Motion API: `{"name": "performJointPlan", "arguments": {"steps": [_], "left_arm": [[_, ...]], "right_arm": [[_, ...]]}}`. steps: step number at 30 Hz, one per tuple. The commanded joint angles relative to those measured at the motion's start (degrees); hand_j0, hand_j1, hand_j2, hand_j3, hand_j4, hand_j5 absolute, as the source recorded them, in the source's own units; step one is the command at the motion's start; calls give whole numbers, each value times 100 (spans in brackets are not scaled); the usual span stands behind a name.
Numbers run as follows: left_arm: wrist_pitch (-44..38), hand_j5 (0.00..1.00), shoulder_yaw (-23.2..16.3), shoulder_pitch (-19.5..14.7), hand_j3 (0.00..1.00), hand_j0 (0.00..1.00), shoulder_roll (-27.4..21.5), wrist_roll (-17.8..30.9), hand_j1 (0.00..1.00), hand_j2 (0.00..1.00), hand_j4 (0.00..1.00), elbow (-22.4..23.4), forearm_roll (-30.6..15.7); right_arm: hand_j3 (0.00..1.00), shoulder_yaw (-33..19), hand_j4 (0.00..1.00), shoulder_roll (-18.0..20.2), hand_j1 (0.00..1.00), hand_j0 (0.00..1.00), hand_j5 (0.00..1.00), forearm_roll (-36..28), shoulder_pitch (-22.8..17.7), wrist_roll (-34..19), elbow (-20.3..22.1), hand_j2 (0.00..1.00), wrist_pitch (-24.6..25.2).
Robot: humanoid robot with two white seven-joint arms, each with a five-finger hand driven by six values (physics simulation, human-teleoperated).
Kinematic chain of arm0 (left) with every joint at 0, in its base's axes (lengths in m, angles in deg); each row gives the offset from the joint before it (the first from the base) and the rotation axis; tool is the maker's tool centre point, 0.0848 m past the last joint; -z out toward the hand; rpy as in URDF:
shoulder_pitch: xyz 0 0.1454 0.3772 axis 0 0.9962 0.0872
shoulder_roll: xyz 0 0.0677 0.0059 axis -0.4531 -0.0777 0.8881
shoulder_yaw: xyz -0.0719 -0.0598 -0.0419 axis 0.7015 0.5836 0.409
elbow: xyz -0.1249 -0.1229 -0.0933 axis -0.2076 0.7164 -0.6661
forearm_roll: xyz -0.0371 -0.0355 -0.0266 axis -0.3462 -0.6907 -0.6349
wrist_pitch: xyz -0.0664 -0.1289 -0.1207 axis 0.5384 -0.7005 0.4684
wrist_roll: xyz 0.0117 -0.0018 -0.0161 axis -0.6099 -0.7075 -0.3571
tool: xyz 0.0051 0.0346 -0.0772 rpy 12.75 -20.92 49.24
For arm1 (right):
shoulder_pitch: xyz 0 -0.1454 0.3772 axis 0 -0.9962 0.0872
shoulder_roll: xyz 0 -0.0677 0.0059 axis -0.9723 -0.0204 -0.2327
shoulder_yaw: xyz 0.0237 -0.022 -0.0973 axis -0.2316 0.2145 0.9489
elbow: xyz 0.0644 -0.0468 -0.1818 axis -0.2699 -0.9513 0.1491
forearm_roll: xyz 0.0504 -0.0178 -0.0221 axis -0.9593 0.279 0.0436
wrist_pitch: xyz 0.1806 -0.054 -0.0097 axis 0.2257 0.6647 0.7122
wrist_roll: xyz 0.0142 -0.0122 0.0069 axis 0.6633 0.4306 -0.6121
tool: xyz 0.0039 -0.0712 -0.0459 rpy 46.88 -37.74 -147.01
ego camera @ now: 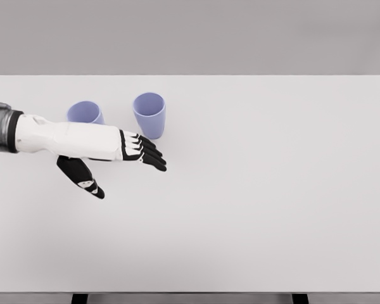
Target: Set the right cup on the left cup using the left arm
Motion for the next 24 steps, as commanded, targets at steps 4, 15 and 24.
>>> {"name": "performJointPlan", "arguments": {"steps": [4,15,24], "left_arm": [[-16,100,-5,-474,100,100,677,0,100,100,100,744,-11],[-16,100,-76,-1186,100,100,1846,0,100,100,100,2862,191],[-16,100,-85,-896,100,100,2611,0,100,100,100,4374,1026]], "right_arm": [[100,1,100,0,100,100,100,-5,-18,9,-23,100,2],[100,1,100,0,100,100,100,-5,-18,9,-31,100,2],[100,10,100,0,100,100,100,-5,-18,9,-31,100,2]]}}
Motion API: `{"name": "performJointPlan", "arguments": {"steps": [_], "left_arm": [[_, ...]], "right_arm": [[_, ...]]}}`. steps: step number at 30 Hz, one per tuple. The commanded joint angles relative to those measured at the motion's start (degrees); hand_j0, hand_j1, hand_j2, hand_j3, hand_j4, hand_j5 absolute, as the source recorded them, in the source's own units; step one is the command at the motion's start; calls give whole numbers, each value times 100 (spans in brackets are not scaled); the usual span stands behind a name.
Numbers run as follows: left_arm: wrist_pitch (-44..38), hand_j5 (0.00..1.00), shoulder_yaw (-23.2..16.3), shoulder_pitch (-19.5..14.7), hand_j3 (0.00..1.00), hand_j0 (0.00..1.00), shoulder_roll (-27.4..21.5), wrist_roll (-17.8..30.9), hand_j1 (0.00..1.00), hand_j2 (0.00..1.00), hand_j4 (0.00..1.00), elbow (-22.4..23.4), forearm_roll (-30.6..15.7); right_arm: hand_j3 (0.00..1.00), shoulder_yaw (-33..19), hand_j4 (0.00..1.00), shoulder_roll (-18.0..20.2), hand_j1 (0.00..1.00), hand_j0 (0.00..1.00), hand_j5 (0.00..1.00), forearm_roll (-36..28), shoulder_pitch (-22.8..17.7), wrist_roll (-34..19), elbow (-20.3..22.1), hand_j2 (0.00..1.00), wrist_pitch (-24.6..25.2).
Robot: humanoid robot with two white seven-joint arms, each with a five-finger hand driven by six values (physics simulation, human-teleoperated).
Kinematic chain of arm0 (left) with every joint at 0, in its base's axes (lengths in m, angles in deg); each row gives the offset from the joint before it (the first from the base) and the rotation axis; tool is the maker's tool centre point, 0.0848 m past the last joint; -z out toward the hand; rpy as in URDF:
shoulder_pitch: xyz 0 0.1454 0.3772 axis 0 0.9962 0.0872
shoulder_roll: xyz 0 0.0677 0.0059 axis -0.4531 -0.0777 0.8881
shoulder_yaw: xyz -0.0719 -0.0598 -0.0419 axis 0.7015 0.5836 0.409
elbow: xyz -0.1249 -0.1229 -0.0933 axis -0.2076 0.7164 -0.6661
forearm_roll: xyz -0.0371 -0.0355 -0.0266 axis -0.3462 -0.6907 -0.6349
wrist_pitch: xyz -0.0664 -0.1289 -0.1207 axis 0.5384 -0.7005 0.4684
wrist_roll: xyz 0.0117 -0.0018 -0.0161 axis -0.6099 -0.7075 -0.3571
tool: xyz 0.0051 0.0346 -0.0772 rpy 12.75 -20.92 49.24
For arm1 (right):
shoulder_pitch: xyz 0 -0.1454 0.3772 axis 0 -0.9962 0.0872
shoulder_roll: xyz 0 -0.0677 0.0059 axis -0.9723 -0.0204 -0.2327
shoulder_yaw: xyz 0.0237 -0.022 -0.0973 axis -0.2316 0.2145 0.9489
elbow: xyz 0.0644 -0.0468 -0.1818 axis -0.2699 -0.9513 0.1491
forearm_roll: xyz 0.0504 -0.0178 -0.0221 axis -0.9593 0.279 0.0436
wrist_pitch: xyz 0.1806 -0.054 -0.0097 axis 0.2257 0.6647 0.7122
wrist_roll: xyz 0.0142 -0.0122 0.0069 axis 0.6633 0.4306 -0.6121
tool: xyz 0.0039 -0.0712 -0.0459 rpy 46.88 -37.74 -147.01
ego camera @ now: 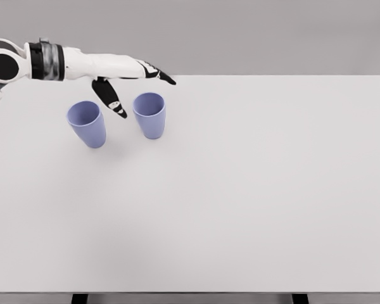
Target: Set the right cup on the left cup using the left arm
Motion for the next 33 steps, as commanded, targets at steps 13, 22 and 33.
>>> {"name": "performJointPlan", "arguments": {"steps": [13,22,33], "left_arm": [[-18,100,11,167,100,100,752,-3,100,100,100,1203,157],[-18,100,46,255,100,100,787,-3,100,100,100,1229,447],[-18,100,46,255,100,100,840,-3,100,100,100,1431,517]], "right_arm": [[100,6,100,0,100,100,100,1,0,-1,0,100,-1],[100,-3,100,0,100,100,100,1,0,-1,0,100,-1],[100,-3,100,0,100,100,100,1,0,-1,0,100,-1]]}}
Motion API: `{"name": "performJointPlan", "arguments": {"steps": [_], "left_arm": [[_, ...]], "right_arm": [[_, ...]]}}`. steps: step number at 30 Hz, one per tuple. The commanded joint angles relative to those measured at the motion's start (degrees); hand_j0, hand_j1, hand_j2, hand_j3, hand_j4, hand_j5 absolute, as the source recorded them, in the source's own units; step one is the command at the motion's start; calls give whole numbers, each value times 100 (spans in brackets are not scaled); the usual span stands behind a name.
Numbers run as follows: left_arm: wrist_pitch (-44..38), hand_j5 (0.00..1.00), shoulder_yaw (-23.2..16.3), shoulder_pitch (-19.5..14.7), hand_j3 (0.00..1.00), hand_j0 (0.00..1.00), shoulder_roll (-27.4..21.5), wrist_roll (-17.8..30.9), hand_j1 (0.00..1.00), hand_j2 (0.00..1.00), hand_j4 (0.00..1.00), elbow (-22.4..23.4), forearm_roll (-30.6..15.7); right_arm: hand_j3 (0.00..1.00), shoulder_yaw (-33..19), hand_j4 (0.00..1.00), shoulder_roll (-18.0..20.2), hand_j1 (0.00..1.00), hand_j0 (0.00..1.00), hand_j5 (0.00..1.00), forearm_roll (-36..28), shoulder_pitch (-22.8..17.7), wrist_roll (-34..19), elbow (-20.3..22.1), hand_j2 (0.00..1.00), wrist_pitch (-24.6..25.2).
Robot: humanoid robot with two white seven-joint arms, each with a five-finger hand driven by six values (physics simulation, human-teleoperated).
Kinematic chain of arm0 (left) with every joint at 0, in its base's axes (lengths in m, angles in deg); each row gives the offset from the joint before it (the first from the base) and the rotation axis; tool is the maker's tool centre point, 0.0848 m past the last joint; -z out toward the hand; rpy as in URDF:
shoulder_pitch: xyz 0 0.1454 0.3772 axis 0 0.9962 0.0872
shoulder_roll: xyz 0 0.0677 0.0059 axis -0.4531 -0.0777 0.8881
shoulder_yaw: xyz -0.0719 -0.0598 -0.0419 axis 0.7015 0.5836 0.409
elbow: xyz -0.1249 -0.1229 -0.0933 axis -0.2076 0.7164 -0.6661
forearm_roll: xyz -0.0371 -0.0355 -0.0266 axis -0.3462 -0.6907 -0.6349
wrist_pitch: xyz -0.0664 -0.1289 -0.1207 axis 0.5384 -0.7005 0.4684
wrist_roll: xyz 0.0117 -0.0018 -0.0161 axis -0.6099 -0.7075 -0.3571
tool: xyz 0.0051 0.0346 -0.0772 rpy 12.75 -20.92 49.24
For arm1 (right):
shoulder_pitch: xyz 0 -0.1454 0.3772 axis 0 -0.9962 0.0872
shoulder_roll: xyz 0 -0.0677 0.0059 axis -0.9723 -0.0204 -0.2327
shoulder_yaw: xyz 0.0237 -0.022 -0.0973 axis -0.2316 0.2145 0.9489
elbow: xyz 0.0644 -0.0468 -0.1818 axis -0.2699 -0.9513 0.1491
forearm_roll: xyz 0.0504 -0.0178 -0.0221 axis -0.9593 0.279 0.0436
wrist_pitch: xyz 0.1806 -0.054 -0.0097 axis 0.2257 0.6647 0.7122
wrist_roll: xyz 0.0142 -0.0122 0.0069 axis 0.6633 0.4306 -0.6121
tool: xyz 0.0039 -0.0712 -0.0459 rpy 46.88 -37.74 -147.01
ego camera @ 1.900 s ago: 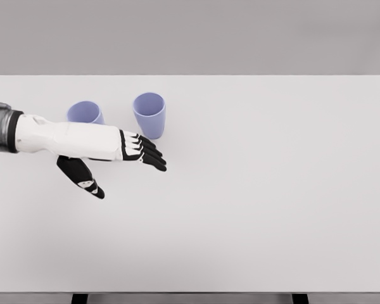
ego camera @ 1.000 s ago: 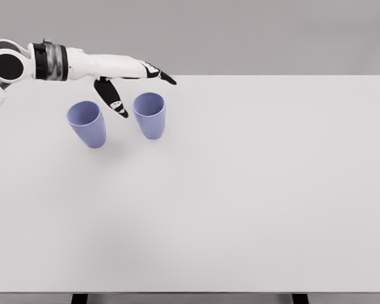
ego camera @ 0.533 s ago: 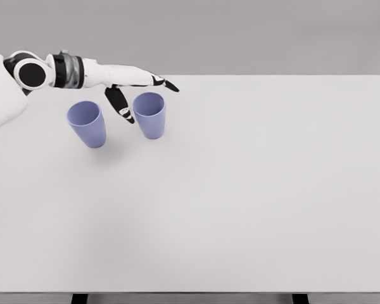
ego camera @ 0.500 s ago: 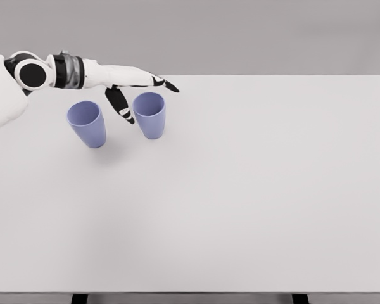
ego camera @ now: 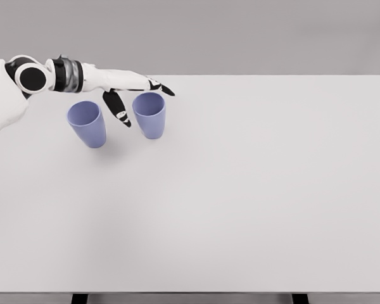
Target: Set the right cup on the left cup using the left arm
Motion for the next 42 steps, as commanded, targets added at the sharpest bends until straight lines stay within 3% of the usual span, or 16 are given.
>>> {"name": "performJointPlan", "arguments": {"steps": [1,6,10,12,17,24,34,40,42], "left_arm": [[-15,100,17,9,100,100,19,-2,100,100,100,31,38],[-15,100,17,53,100,100,107,-2,100,100,100,31,73],[-15,68,53,79,68,68,98,-2,68,68,68,22,55],[-15,61,70,79,61,61,63,-2,61,61,61,22,55],[-15,58,88,79,58,58,2,-2,58,58,58,-57,38],[-15,54,79,-185,54,54,-499,-2,54,54,54,-997,-279],[-15,55,0,-756,55,55,-2195,-2,55,55,55,-2412,-920],[-15,55,-27,-905,55,55,-2600,-2,55,55,55,-2650,-1070],[-15,55,-492,-1151,55,55,-2732,-2,55,55,55,-2624,-1070]], "right_arm": [[100,-1,100,0,100,100,100,1,0,-1,0,100,-1],[100,-1,100,0,100,100,100,1,0,-1,0,100,-1],[100,-1,100,0,100,100,100,1,0,-1,0,100,-1],[100,-1,100,0,100,100,100,1,0,-1,0,100,-1],[100,7,100,0,100,100,100,1,0,-1,0,100,-1],[100,-1,100,0,100,100,100,1,0,-1,0,100,-1],[100,-1,100,0,100,100,100,1,0,-1,0,100,-1],[100,7,100,0,100,100,100,1,-9,-1,0,100,-1],[100,-1,100,0,100,100,100,1,0,-1,0,100,-1]]}}
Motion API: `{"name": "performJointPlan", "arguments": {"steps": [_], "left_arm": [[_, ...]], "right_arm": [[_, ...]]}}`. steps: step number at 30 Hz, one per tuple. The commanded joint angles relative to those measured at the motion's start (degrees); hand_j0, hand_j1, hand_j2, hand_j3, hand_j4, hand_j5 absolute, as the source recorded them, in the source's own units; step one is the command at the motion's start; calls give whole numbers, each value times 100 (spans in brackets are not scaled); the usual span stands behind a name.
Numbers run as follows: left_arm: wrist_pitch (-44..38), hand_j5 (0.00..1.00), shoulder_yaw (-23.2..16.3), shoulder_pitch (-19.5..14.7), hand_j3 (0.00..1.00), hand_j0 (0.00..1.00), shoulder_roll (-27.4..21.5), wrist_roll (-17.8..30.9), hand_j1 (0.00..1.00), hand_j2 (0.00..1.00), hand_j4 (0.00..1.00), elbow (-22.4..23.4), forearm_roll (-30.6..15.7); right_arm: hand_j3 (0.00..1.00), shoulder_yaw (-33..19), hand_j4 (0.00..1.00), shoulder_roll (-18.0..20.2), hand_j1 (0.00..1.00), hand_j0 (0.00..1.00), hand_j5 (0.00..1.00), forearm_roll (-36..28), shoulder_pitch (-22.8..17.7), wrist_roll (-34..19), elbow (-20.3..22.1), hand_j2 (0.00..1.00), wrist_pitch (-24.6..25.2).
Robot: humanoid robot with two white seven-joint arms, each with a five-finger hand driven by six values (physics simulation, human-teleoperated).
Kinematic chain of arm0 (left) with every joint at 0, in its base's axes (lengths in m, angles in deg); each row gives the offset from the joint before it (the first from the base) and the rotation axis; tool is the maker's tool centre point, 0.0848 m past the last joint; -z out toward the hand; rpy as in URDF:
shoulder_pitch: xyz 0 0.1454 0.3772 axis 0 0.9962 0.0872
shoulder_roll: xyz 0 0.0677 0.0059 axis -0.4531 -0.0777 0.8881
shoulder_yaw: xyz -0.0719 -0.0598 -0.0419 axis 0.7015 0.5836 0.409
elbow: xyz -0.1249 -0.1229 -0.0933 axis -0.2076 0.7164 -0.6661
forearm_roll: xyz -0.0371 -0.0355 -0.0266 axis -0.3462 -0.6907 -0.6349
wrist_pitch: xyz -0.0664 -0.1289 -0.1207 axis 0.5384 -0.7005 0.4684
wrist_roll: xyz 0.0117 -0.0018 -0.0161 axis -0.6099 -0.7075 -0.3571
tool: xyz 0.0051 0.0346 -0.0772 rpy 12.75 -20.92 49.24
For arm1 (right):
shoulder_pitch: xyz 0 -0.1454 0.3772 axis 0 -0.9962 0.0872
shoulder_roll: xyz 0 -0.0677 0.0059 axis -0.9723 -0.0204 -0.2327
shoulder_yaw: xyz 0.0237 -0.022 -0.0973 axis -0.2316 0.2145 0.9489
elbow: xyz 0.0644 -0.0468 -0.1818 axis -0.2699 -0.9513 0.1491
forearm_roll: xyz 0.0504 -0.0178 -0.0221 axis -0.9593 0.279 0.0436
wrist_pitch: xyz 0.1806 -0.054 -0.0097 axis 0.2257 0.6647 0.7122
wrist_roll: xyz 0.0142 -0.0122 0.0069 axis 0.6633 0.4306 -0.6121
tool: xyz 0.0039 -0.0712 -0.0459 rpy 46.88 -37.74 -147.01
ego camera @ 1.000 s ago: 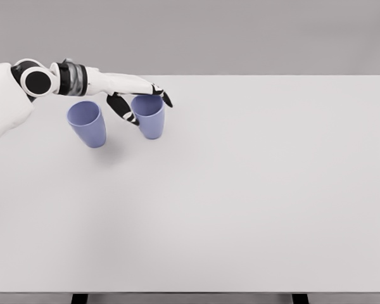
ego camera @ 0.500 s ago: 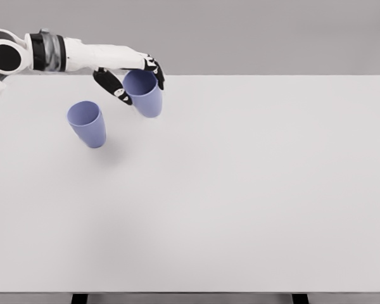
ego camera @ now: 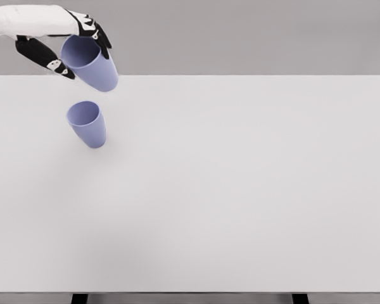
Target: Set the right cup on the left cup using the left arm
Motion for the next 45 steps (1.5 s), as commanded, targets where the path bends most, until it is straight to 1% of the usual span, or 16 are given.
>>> {"name": "performJointPlan", "arguments": {"steps": [1,3,4,7,9,13,14,15,29,41,43,45], "left_arm": [[-11,55,-375,-8,55,55,-189,4,55,55,55,-8,-62],[-11,55,-393,-26,55,55,-233,4,55,55,55,-26,-80],[-11,55,-480,-35,55,55,-329,4,55,55,55,-52,-88],[-11,55,-507,-26,55,55,-487,4,55,55,55,-61,-88],[-11,55,-630,-26,55,55,-540,4,55,55,55,-52,-88],[-11,56,-656,-17,56,56,-558,4,56,56,56,-44,-97],[-11,56,-753,-17,56,56,-549,4,56,56,56,-35,-97],[-11,56,-762,-17,56,56,-549,4,56,56,56,-35,-106],[-11,56,-744,18,56,56,-514,4,56,56,56,-8,-185],[-11,56,-735,44,56,56,-479,4,56,56,56,106,-185],[-11,56,-674,123,56,56,-479,4,56,56,56,106,-185],[-11,57,-674,132,57,57,-470,4,57,57,57,106,-176]], "right_arm": [[100,-1,100,0,100,100,100,1,0,-1,0,100,-1],[100,-1,100,0,100,100,100,1,-9,-1,0,100,-1],[100,-1,100,0,100,100,100,1,0,-1,0,100,-1],[100,-1,100,0,100,100,100,1,0,-1,0,100,-1],[100,-1,100,0,100,100,100,1,0,-1,0,100,-1],[100,-1,100,0,100,100,100,1,0,-1,0,100,-1],[100,-1,100,0,100,100,100,1,0,-1,0,100,-1],[100,7,100,0,100,100,100,1,0,-1,0,100,-1],[100,-1,100,0,100,100,100,1,0,-1,0,100,-1],[100,-1,100,0,100,100,100,1,0,-1,0,100,-1],[100,-1,100,0,100,100,100,1,0,-1,0,100,-1],[100,-1,100,0,100,100,100,1,0,-1,0,100,-1]]}}
